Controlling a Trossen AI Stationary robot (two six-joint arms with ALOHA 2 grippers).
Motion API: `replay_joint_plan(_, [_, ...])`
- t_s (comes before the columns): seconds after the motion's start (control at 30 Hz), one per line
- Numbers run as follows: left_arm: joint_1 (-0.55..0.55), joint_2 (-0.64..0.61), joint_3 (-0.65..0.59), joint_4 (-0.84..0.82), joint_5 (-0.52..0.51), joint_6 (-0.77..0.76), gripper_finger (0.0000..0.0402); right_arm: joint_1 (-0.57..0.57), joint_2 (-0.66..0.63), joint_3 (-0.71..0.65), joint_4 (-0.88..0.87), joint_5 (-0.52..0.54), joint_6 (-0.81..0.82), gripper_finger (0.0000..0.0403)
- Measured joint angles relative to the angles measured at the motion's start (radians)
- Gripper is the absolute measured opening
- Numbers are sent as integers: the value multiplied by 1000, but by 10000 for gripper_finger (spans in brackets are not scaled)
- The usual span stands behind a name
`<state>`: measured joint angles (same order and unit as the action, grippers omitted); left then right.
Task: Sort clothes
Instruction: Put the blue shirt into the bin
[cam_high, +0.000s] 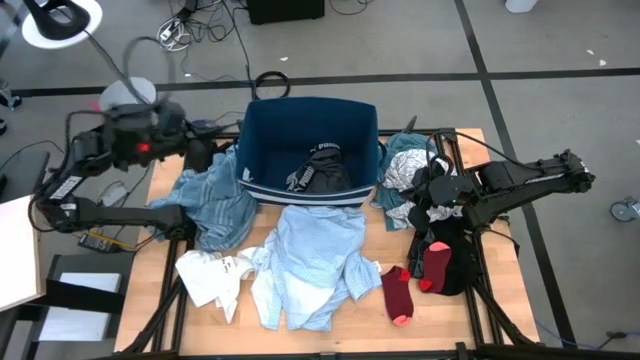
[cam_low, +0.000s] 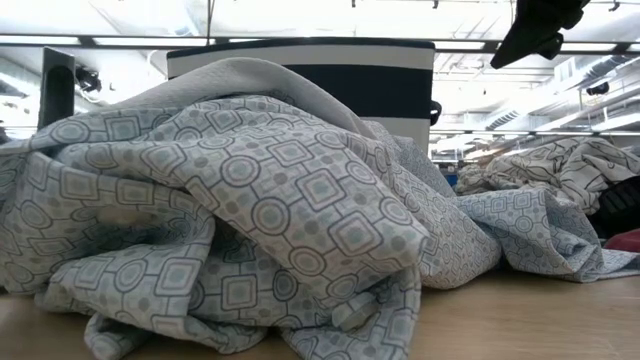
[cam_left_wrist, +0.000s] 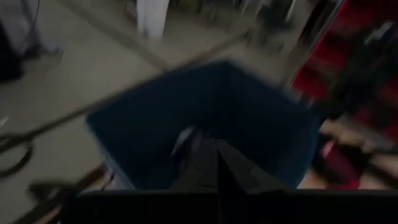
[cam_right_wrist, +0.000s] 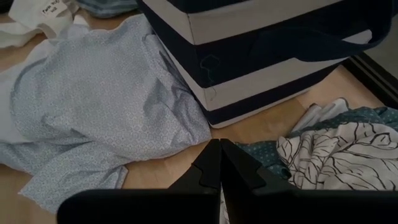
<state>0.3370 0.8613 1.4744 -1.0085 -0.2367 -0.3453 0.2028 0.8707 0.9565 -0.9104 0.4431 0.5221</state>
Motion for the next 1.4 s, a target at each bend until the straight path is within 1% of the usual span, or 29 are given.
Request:
replay_joint_plan(0.07, [0,15,-1,-63,0,-2,0,0,0,0,0,0,-1,5])
replay_joint_plan(0.13, [0,20,-7,-78,7,-3,3,0,0,0,0,0,-1,5])
replay_joint_plan(0.27, [0,33,-7,-116,58,-31,21,0,0,0,0,0,-1,5])
replay_joint_plan(0.37, [0,36,-8,-164,114,-49,46,0,0,0,0,0,-1,5])
replay_joint_plan(0.53, [0,37,-8,-260,118,-79,104,0,0,0,0,0,0,5])
replay_joint_plan(0.6, [0,45,-8,-289,118,-55,125,0,0,0,0,0,1,5])
replay_joint_plan(0.7, [0,60,-8,-359,119,-58,142,0,1,0,0,0,1,5])
replay_joint_plan(0.8, [0,71,-15,-458,97,-87,146,0,6,0,0,0,2,5])
replay_joint_plan(0.9, [0,60,-92,-502,63,-128,147,0,11,-1,2,0,4,5])
replay_joint_plan(1.0, [0,42,-213,-490,50,-146,147,0,13,-18,24,0,3,5])
replay_joint_plan(1.17, [0,34,-422,-409,29,-154,147,0,13,-56,59,0,0,5])
replay_joint_plan(1.3, [10,33,-559,-334,-22,-167,147,0,13,-65,58,-5,9,5])
replay_joint_plan(1.4, [24,34,-648,-259,-22,-182,146,0,13,-65,66,-26,8,5])
